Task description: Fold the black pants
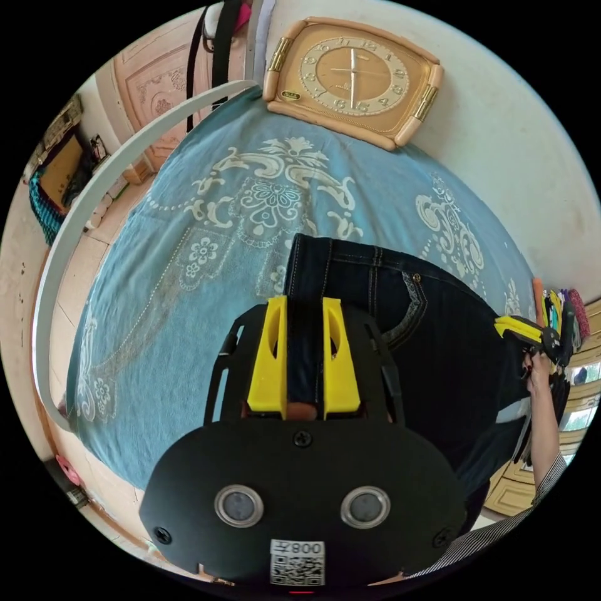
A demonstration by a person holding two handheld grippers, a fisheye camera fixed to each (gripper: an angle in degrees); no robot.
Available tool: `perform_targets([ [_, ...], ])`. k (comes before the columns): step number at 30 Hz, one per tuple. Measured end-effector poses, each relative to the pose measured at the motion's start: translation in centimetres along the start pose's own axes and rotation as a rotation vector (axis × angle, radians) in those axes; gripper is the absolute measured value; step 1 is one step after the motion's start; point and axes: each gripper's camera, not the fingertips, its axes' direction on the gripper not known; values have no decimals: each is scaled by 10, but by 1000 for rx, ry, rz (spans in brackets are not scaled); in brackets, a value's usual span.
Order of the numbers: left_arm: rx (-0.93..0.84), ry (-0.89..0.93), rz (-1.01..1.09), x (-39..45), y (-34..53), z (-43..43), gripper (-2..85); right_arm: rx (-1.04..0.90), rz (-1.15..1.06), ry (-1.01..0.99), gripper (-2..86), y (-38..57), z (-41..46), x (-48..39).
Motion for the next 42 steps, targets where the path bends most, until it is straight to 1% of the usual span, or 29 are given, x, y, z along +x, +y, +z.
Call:
perform_targets([
  [2,19,22,30,-6,4,-10,51,8,-31,97,13,15,9,-9],
  [4,60,20,69,-12,8,-23,42,-22,-49,110,3,26,10,-9],
  [7,154,61,89,-25,10,-48,37,45,6,213,-3,49,-17,12],
  [9,172,36,100,-32,6,-56,39,81,51,170,-4,57,-37,37],
  [11,137,-13,111,-38,4,-50,43,111,67,79,-1,67,-49,55],
  [12,59,-33,92,-45,5,-39,48,109,56,71,0,70,-48,54],
  [14,25,-29,56,-58,15,-33,61,86,14,64,7,87,-34,39],
  [16,82,14,43,-73,34,-43,67,86,-8,48,21,106,-21,26],
  [18,126,124,33,-99,64,-60,80,76,-26,34,54,123,-7,18],
  [19,129,144,27,-106,73,-63,86,62,-31,39,72,131,4,17],
  [22,72,182,-21,-142,115,-71,109,21,-5,57,89,140,27,27],
  [24,-42,221,-27,-162,142,-60,119,22,7,57,91,143,34,33],
  [26,-96,211,-36,-172,156,-49,113,5,11,62,90,143,45,37],
  [27,-60,192,-41,-177,161,-51,95,-10,10,67,88,143,49,37],
  [28,-71,173,-32,-178,161,-50,82,-41,10,77,81,143,59,38],
  [30,-81,106,43,-175,155,-52,42,-54,8,127,52,146,65,37],
  [31,-85,80,67,-174,153,-53,39,-68,3,178,15,148,68,37],
  [32,-76,54,94,-175,150,-56,33,-90,-12,190,7,148,70,36],
  [35,-23,99,83,-190,141,-66,29,-102,17,193,-2,148,69,48],
  [39,-89,54,58,-203,143,-51,38,-83,102,107,-3,161,65,70],
  [42,-12,62,13,-219,163,-65,58,-30,151,148,-1,194,45,74],
])
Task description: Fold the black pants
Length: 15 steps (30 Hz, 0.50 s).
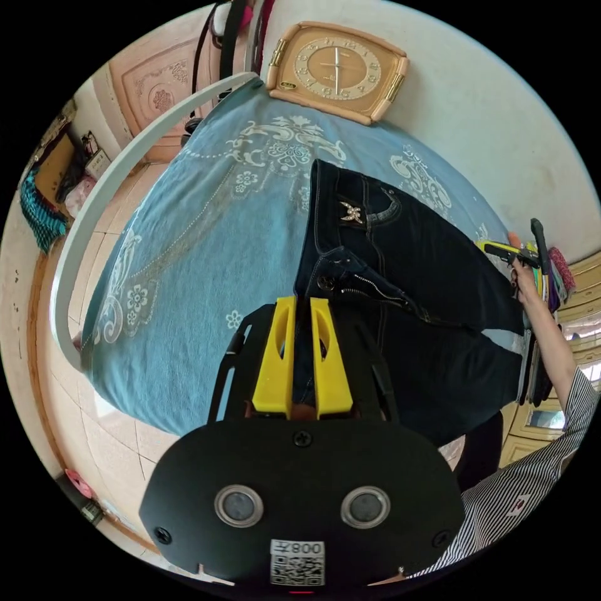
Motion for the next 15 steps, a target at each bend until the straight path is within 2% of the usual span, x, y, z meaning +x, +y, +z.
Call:
perform_targets([
  [4,39,49,-25,-13,39,-16,84,85,-42,-77,13,84,-45,-8],
  [8,70,122,-213,-39,108,-21,103,20,-169,-221,73,205,-57,-76],
  [12,88,345,-443,-64,165,1,102,-77,-326,-299,88,296,-55,-166],
  [14,72,481,-465,-68,170,19,95,-113,-421,-225,88,334,-47,-216],
  [15,49,484,-455,-67,168,28,89,-119,-433,-219,86,339,-45,-224],
])
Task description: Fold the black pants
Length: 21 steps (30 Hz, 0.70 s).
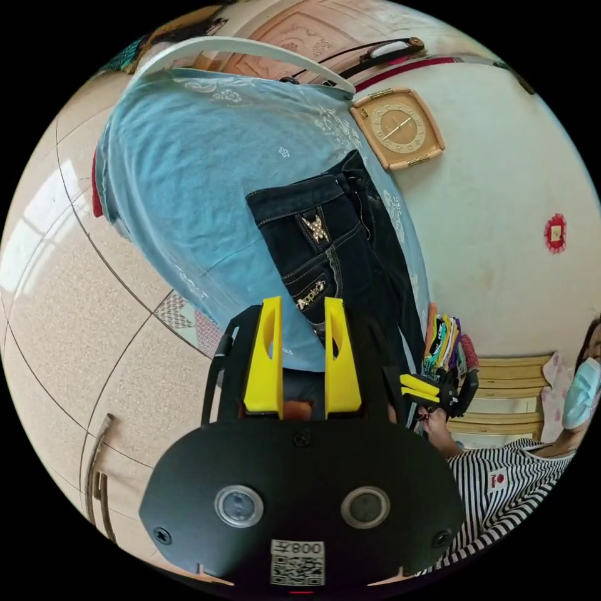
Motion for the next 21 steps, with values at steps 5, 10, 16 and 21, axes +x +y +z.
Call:
perform_targets([
  [5,-26,-147,70,3,-4,1,76,-48,66,-66,48,1,44,-6],
  [10,124,-222,193,19,6,-23,63,103,104,-10,4,1,-3,9],
  [16,86,-124,416,60,-24,27,46,147,154,196,-1,-64,15,49],
  [21,-74,-252,513,73,-52,94,20,105,123,192,0,-71,69,49],
])
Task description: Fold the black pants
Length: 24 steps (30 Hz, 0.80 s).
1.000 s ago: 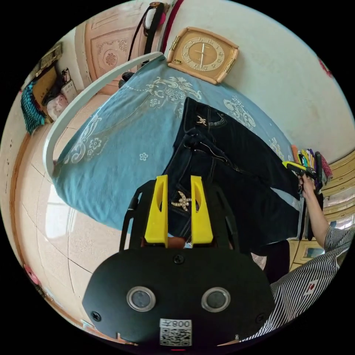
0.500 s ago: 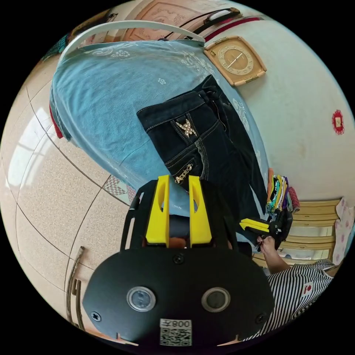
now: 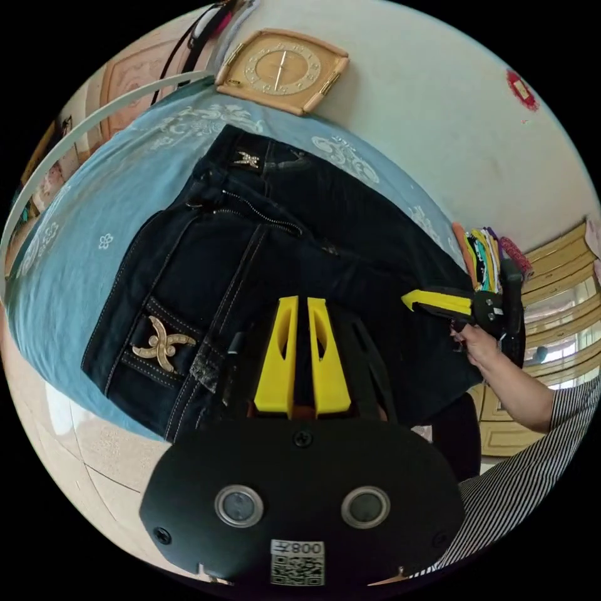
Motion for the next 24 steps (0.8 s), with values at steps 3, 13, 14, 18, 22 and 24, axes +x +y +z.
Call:
perform_targets([
  [3,43,36,-30,-8,-3,-8,11,-38,4,-55,4,8,-6,1],
  [13,138,-42,-100,-44,-24,0,9,200,-222,-203,80,-127,-32,-97],
  [14,130,-38,-106,-46,-25,5,8,180,-255,-211,83,-150,-21,-112],
  [18,132,-32,-107,-47,-25,15,4,136,-309,-114,64,-191,15,-151],
  [22,128,-8,-115,-48,-29,21,2,91,-321,-21,17,-201,32,-168],
  [24,126,-8,-107,-48,-33,25,1,137,-280,-96,12,-196,16,-156],
])
